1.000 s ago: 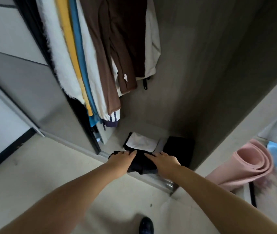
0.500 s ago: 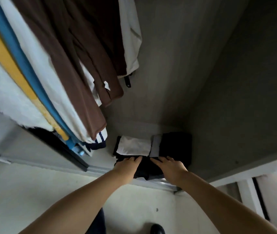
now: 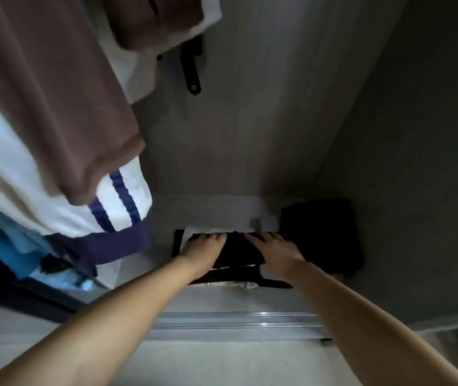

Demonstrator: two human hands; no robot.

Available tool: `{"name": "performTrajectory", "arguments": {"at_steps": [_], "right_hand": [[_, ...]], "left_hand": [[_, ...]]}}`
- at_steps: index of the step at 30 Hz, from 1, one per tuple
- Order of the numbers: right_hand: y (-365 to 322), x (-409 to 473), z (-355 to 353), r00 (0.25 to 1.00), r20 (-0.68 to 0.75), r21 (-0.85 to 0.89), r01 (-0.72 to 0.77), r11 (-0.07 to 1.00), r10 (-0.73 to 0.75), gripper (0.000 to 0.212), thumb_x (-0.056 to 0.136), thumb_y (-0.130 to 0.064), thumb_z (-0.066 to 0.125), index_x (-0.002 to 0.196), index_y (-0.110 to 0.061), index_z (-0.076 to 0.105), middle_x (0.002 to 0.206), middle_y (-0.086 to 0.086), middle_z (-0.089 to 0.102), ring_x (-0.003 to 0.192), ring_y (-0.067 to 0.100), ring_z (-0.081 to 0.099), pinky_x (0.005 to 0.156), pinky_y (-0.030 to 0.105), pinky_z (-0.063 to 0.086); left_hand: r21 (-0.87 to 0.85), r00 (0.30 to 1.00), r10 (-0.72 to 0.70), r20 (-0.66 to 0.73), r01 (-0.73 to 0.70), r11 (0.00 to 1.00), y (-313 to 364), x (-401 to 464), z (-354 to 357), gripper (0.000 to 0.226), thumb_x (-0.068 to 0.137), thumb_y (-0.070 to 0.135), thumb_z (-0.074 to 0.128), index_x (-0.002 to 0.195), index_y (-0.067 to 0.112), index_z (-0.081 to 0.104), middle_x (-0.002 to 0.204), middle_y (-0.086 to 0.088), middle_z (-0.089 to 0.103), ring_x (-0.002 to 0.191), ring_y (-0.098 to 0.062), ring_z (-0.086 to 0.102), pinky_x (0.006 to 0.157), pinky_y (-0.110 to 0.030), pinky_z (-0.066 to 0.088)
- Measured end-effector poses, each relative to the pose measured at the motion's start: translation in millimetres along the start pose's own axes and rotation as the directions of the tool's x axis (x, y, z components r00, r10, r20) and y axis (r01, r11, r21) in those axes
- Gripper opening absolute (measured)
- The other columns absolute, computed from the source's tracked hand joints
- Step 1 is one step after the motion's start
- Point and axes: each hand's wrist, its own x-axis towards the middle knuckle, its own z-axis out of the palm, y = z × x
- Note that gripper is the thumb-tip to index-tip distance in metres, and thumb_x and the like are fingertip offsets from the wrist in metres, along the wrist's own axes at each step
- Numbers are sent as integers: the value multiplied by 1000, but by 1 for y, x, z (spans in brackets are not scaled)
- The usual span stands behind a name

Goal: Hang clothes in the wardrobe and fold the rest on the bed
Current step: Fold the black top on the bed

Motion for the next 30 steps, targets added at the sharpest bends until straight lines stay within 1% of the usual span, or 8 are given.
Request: {"name": "performTrajectory", "arguments": {"at_steps": [5, 8, 13, 18, 20, 26, 28, 30], "right_hand": [[12, 90, 58, 968, -233, -8, -101, 995, 97, 81, 95, -6, 46, 152, -38, -3, 160, 1, 9, 147, 33, 7, 111, 49, 30], [3, 126, 108, 951, -277, 6, -145, 989, 141, 87, 93, -9, 50, 151, -38, -8, 161, 5, -1, 147, 36, -3, 113, 53, 23], [-6, 154, 210, 971, -176, 32, -161, 987, 164, 94, 90, -13, 51, 148, -39, -17, 159, 11, -18, 143, 42, -19, 112, 62, -3], [-4, 150, 238, 988, -146, -13, -59, 998, 56, 104, 84, -41, 57, 143, -39, -28, 154, 11, -31, 139, 42, -29, 110, 62, -11], [-4, 147, 239, 992, -107, -22, -72, 997, 70, 108, 82, -38, 61, 143, -38, -28, 153, 11, -35, 137, 41, -33, 109, 62, -14], [-7, 149, 217, 987, 114, -98, -102, 990, 113, 111, 84, -38, 62, 141, -36, -34, 149, 9, -42, 135, 39, -37, 108, 63, -13], [-7, 141, 191, 967, 231, -90, -88, 992, 107, 105, 86, -38, 61, 145, -36, -26, 153, 8, -35, 140, 38, -30, 110, 63, -10], [-9, 128, 154, 960, 262, -36, -90, 995, 96, 90, 90, -32, 55, 151, -33, -11, 160, 7, -17, 145, 35, -17, 113, 60, -2]], "left_hand": [[103, 985, -53, -166, 71, 992, -29, 86, 55, 64, 97, 5, 34, 153, 16, 4, 158, -9, 17, 141, -34, 25, 109, -49, 32], [143, 971, -57, -234, 93, 985, -45, 112, 106, 72, 96, 5, 36, 153, 22, -6, 161, -4, 6, 146, -31, 14, 113, -49, 26], [36, 990, -63, -122, 68, 997, -48, 140, 211, 76, 99, 21, 42, 151, 29, -13, 161, -3, -7, 147, -34, -1, 114, -56, 16], [-47, 989, -114, -98, 110, 993, -43, 131, 272, 98, 91, 7, 44, 134, 31, -40, 155, -1, -30, 144, -31, -21, 114, -57, 2], [-61, 990, -118, -81, 113, 992, -40, 132, 274, 94, 91, 9, 41, 129, 31, -43, 154, -1, -33, 143, -31, -24, 113, -58, 0], [-23, 982, -149, 119, 153, 988, -30, 123, 250, 92, 92, 7, 43, 143, 26, -32, 153, -7, -35, 142, -31, -27, 113, -59, -4], [5, 969, -128, 210, 130, 991, -28, 115, 222, 90, 93, 9, 44, 147, 25, -26, 155, -9, -29, 143, -32, -23, 113, -61, -4], [25, 968, -81, 238, 77, 997, -19, 105, 182, 85, 93, 14, 44, 150, 25, -18, 159, -12, -14, 146, -32, -12, 113, -60, -1]]}}
